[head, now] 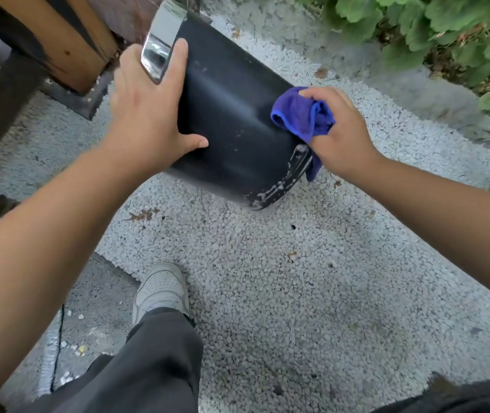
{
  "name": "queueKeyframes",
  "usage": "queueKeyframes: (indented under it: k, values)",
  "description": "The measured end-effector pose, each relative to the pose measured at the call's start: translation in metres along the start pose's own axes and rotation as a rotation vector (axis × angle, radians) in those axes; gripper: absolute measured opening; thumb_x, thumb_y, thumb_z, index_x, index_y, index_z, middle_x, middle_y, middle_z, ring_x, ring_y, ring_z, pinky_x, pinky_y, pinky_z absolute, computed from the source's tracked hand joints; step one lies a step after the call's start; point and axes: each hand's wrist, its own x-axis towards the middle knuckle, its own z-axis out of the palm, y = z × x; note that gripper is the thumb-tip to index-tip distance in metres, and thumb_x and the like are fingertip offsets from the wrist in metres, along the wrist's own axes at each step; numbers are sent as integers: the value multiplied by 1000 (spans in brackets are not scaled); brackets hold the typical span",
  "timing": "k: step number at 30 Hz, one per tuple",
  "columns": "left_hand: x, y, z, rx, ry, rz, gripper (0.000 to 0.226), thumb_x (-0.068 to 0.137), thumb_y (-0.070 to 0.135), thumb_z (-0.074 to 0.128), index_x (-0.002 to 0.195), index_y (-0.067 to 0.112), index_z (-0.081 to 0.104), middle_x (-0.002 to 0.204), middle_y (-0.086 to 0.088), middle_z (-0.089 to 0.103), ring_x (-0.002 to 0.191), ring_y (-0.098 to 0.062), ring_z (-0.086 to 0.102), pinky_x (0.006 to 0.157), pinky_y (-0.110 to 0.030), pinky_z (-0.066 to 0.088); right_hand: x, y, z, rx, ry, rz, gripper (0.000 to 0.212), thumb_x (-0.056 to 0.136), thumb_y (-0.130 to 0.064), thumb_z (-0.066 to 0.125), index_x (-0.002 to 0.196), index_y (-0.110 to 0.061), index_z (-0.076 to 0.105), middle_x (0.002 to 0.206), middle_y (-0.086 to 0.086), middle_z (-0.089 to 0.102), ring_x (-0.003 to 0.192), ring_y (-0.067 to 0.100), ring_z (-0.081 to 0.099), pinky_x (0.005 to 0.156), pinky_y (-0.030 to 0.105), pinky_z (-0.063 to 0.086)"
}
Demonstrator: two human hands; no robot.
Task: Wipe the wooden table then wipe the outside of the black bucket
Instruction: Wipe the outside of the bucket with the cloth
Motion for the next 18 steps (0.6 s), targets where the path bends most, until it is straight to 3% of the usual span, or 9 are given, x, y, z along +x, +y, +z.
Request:
queueKeyframes:
  k: [4,7,10,12,18]
  values:
    - [7,-3,3,4,-12,-22,122,64,49,89,155,29,11,150,-30,19,134,-49,26,108,-59,30,5,6,11,18,48,16,46,77,-10,70,121,-18,58,113,-6,51,103,7,50,91,15,39]
    - [5,-7,3,-17,-8,-23,121,64,48,89,155,27,12,150,-30,19,134,-49,25,109,-59,28,-7,11,18,-5,19,-48,47,77,-7,64,123,-15,56,121,4,49,111,11,48,96,21,40]
    - [5,-6,3,-34,-5,-19,121,64,46,89,155,27,13,149,-29,21,135,-48,25,109,-59,27,-17,18,23,-55,-9,-187,49,76,-4,56,123,-16,48,129,24,43,123,35,42,105,43,37]
    - [5,-6,3,-32,-3,-11,121,64,45,90,156,26,14,148,-29,22,135,-47,26,108,-59,28,-23,22,27,-115,-35,-263,52,74,1,54,121,-20,44,132,29,40,124,45,38,107,48,31]
    - [5,-7,3,-53,12,26,123,62,43,91,156,20,16,146,-31,24,135,-49,25,109,-59,30,-45,32,30,-355,-279,-394,66,62,13,72,115,-24,56,146,11,28,138,45,19,111,49,19]
